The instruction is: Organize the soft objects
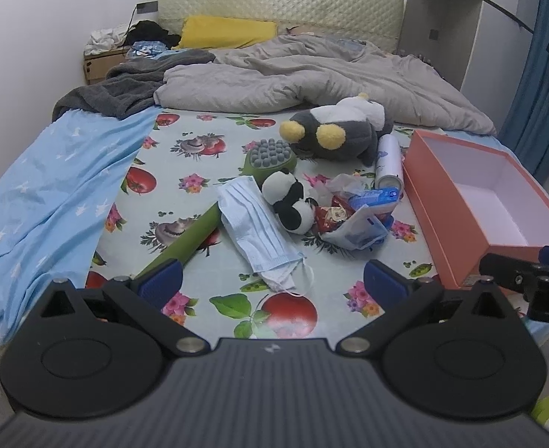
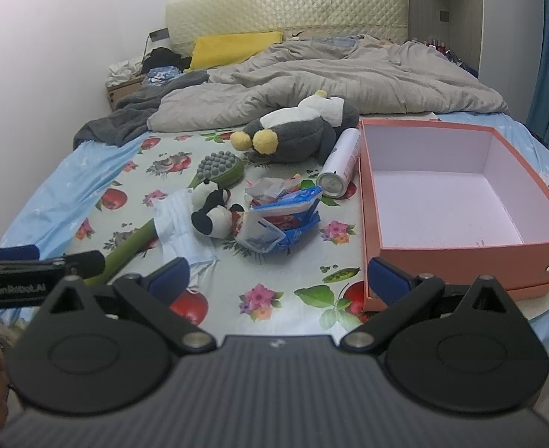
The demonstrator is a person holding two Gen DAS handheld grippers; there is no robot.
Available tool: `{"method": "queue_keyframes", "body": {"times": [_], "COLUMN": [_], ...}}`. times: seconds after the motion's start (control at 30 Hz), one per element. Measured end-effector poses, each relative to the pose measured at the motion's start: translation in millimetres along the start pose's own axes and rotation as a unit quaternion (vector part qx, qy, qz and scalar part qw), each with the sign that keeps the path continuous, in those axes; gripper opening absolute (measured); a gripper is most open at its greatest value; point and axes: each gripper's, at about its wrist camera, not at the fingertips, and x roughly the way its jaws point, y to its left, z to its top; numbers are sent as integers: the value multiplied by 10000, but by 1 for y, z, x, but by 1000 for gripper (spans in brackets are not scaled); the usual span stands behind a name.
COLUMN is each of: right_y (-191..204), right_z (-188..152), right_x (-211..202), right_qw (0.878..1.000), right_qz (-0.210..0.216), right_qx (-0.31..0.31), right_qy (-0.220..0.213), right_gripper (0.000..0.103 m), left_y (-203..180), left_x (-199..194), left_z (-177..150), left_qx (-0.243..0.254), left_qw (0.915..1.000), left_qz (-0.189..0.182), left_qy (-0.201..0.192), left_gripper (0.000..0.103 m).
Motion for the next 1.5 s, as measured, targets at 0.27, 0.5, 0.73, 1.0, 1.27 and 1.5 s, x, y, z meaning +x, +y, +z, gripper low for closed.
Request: {"method": "queue_keyframes", "body": {"times": [0.27, 0.5, 0.73, 1.0, 1.27, 1.5], "right_y": [0, 2, 2, 2, 0, -2], "right_z": [-1, -3, -3, -3, -2, -1], "right_x": [0, 0, 1, 3, 3, 4], "right_qw": [10000, 10000, 10000, 10000, 9998, 9994], "right_qz": [14, 40, 42, 78, 178, 277], "right_qx": [10, -7, -5, 21, 86, 147], "right_qy": [-3, 8, 3, 22, 47, 123], "right_gripper": [103, 103, 103, 103, 103, 103], "left_y": [-2, -3, -3, -3, -4, -3], "left_x": [-1, -3, -3, -3, -2, 0], "left_z": [0, 0, 0, 1, 2, 2], "left_qx": [27, 11, 4, 7, 18, -4], "left_qw": [10000, 10000, 10000, 10000, 10000, 10000], "left_qz": [30, 24, 31, 32, 23, 13], "left_qy": [-36, -31, -16, -21, 7, 2], "left_gripper": [103, 103, 103, 103, 103, 103]}}
